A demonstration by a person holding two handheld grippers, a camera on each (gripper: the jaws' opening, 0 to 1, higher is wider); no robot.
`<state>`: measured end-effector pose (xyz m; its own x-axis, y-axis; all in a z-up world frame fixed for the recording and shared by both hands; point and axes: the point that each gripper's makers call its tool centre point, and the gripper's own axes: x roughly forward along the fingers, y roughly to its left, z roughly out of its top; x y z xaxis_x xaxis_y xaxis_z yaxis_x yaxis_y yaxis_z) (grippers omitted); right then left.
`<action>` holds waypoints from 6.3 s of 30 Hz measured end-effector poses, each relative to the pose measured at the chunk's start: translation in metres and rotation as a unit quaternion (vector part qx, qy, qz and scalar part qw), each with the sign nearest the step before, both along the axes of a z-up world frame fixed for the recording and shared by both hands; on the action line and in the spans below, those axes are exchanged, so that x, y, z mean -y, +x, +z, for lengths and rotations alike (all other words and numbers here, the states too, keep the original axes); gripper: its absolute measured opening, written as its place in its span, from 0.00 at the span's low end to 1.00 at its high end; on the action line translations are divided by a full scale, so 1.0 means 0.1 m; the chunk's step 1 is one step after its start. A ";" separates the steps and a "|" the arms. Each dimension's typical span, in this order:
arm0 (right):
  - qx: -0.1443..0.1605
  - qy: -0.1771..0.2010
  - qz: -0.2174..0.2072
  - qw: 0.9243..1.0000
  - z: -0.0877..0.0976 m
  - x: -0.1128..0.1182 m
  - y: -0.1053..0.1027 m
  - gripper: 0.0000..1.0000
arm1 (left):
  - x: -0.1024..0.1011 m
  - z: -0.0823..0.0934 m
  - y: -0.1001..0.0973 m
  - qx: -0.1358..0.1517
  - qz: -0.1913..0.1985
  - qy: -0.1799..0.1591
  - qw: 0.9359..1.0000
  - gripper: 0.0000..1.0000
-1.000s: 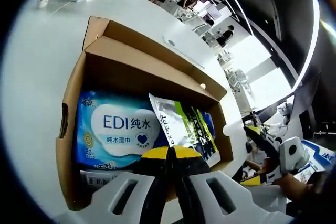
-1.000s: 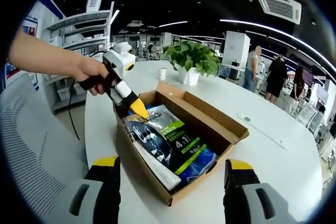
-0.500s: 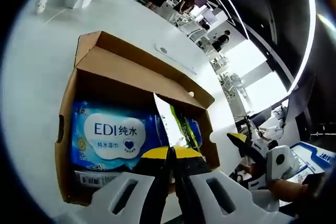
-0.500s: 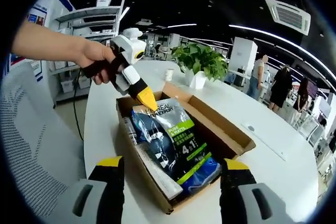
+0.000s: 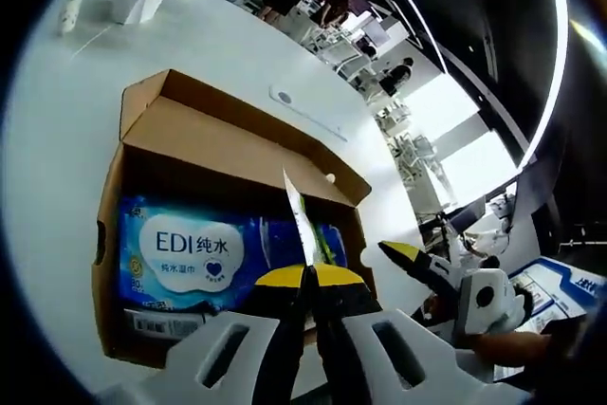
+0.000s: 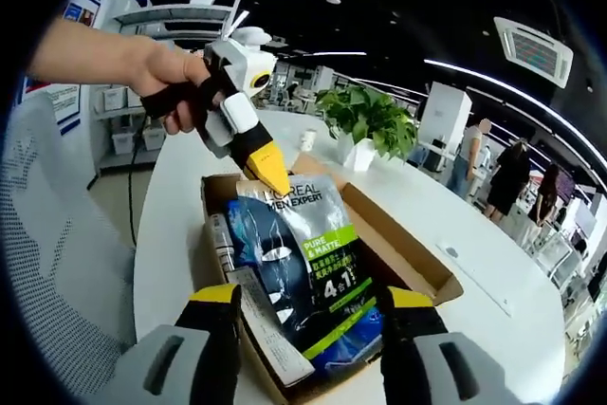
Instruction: Operate the shoe box by opening the lid, removing the specified soft item, and placing it in the target area until the item is outside and the box remains undamaged.
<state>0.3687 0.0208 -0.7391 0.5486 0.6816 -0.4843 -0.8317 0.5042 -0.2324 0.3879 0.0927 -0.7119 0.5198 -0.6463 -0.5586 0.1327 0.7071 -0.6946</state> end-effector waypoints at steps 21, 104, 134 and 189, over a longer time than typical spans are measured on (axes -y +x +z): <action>0.005 -0.047 0.058 0.997 -0.24 -0.14 -0.10 0.08 | 0.05 0.09 0.00 0.012 -0.006 0.013 1.000 0.00; 0.044 -0.053 -0.004 0.998 0.36 0.89 -0.04 0.00 | 0.98 0.44 0.11 0.104 -0.118 0.032 0.987 0.00; -0.018 -0.051 -0.076 0.996 -0.15 1.52 0.09 0.00 | 1.66 0.04 0.25 0.083 -0.155 0.050 0.983 0.00; -0.056 0.040 -0.141 0.988 -0.59 1.49 0.43 0.00 | 1.98 -0.66 0.48 0.070 -0.192 0.149 0.968 0.00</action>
